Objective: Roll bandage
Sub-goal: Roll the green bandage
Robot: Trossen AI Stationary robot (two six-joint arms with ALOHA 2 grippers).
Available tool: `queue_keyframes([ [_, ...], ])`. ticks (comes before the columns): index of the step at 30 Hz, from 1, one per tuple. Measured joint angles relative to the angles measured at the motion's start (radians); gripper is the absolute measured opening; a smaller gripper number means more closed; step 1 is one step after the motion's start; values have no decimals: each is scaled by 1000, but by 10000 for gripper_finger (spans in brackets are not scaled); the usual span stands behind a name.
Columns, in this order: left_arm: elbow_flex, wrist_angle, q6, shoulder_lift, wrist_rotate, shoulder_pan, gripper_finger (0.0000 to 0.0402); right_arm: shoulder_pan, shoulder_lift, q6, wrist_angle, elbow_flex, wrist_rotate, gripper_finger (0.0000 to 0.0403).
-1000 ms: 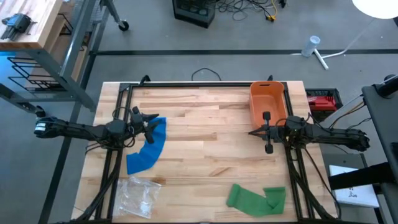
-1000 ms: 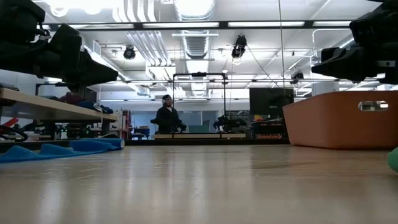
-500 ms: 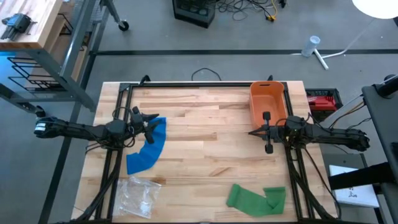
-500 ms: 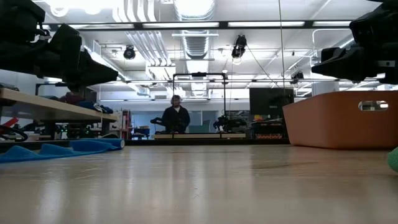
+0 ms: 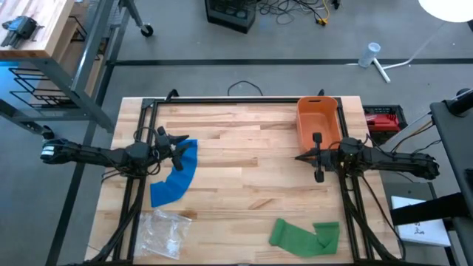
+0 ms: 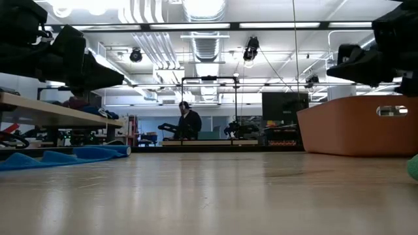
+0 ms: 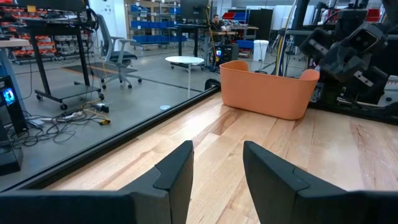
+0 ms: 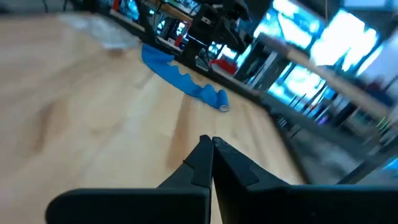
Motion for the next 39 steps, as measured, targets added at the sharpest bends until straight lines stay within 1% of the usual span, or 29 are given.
queue_keyframes([
  [2, 0, 0, 0, 0, 0, 0, 132, 0, -1, -94, 28, 1, 11, 2],
  [3, 0, 0, 0, 0, 0, 0, 132, 0, -1, -113, 29, 1, 8, 2],
  [4, 0, 0, 0, 0, 0, 0, 132, 0, 0, -105, 27, 1, -1, 2],
  [5, 0, 0, 0, 0, 0, 0, 132, 0, 0, -57, 29, 1, -25, 2],
  [6, 0, 0, 0, 0, 0, 0, 132, 0, 0, 25, 32, 1, -59, 2],
  [8, 0, 0, 0, 0, 0, 0, 132, 0, 0, 223, 52, 1, -121, 2],
  [10, 0, 0, 0, 0, 0, 0, 132, 0, 0, 461, 102, 1, -144, 2],
  [12, 0, 0, 0, 0, 0, 0, 132, 0, -1, 752, 146, 1, -145, 2],
  [15, 0, 0, 0, 0, 0, 0, 132, 0, -2, 1253, 257, 0, -140, 2],
  [16, 0, 0, 0, 0, 0, 0, 132, 0, -2, 1408, 291, 1, -117, 2],
  [18, 0, 0, 0, 0, 0, 0, 132, 0, 1, 1626, 308, 2, 1, 2],
  [19, 0, 0, 0, 0, 0, 0, 132, 0, 8, 1696, 286, 2, 61, 2],
  [20, 0, 0, 0, 0, 0, 0, 132, 0, 14, 1733, 261, 1, 119, 2],
  [22, 0, 0, 0, 0, 0, 0, 132, 0, 16, 1704, 222, 3, 209, 2],
  [23, 0, 0, 0, 0, 0, 0, 132, 0, 19, 1653, 202, 5, 232, 2],
  [24, 0, -1, 0, 0, 0, 0, 132, 0, 22, 1640, 202, 4, 238, 2],
  [25, 0, -1, 0, 0, 0, 0, 132, 0, 35, 1661, 223, 2, 234, 2],
  [26, 0, -1, 0, 0, 1, 0, 132, 0, 52, 1683, 254, 1, 209, 2],
  [28, 0, -1, 0, 0, 1, 0, 132, 5, 88, 1668, 285, 28, 106, 2],
  [30, 0, -2, 0, 0, 0, 0, 132, 5, 121, 1659, 264, 88, -11, 2],
  [32, 0, -2, 0, 0, 0, 0, 132, 9, 168, 1627, 211, 175, -115, 2],
  [34, 0, -2, 0, 0, 0, 0, 132, 20, 244, 1549, 105, 291, -167, 2],
  [36, 0, -3, 0, 0, 0, 0, 132, 27, 323, 1444, -77, 420, -169, 2],
  [39, 0, -3, 0, 0, 0, 0, 132, 42, 435, 1305, -336, 628, -144, 2],
])
